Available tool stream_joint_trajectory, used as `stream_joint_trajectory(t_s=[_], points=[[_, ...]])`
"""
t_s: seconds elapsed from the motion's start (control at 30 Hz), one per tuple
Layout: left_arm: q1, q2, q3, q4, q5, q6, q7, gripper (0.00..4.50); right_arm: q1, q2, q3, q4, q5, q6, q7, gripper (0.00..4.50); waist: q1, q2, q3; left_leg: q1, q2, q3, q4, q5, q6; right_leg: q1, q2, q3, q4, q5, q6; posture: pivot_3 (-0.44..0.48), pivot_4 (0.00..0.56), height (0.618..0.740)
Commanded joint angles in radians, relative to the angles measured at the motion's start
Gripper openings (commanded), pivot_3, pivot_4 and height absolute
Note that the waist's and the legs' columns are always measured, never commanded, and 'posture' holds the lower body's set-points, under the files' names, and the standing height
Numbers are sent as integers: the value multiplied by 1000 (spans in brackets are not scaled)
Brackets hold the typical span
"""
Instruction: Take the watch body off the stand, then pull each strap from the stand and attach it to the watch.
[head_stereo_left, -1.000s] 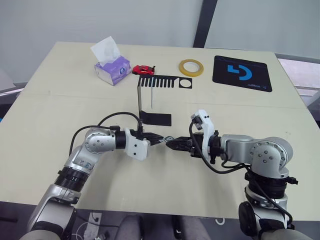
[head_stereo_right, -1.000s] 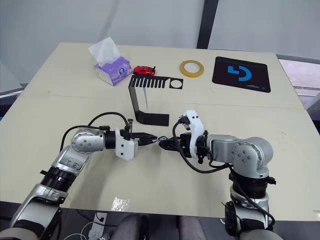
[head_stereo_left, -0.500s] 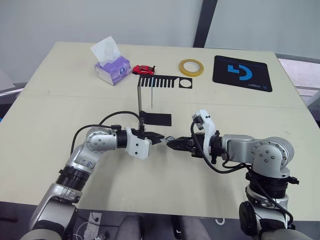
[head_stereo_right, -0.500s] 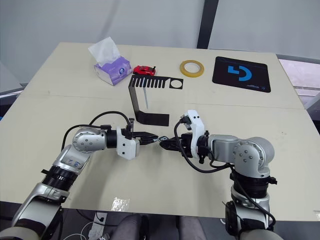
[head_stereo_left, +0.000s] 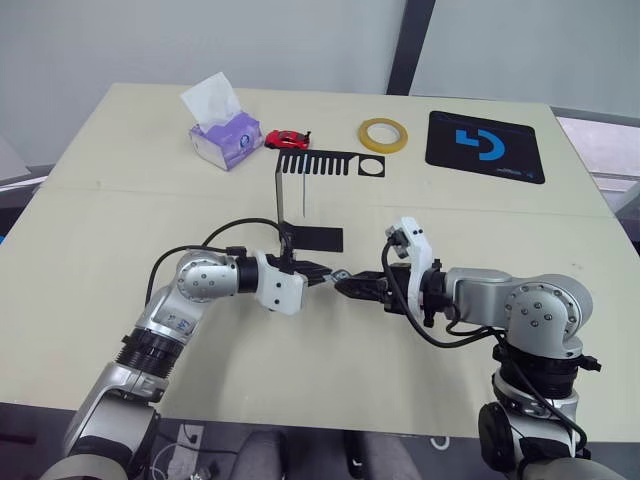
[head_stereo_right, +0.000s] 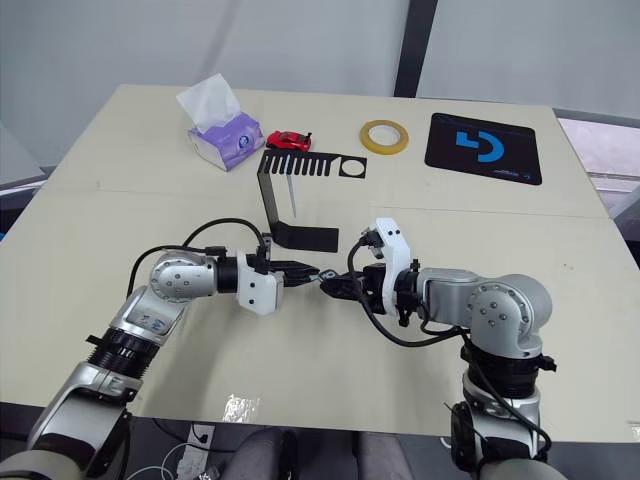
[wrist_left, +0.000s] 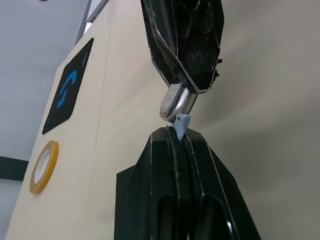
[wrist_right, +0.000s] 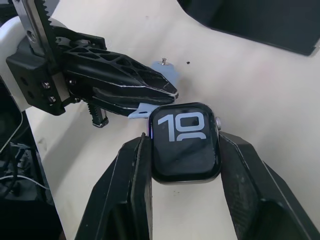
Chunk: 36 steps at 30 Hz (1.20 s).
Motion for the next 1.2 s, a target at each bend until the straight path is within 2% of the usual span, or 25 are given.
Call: stream_joint_trajectory(t_s=[0.03,0.57,0.9,1.2], points=[[-27,-20,-16,-26,-17,1,-1,0,-1,14,12,-17,48,5,15,1522,1,0,0,0,0,0,0,0,0,0,0,0,0,0,0,0,150,738],[-24,-24,-14,-30,-18,16,-2,0,-11,-16,56,-59,33,3,38,1522,3,0,0,-4,0,-1,1,0,0,-3,0,-1,0,0,0,0,150,738],[-32,-31,-12,-24,-13,8,1,0,-4,49,-19,-1,128,5,-30,1522,3,0,0,-5,0,-2,2,0,0,-4,0,-1,1,0,0,0,150,738],[-45,-41,-16,-18,-9,9,0,0,-8,1,28,-32,127,5,-34,1522,2,0,0,-5,0,-2,2,0,0,-4,0,-1,1,0,0,0,150,738]])
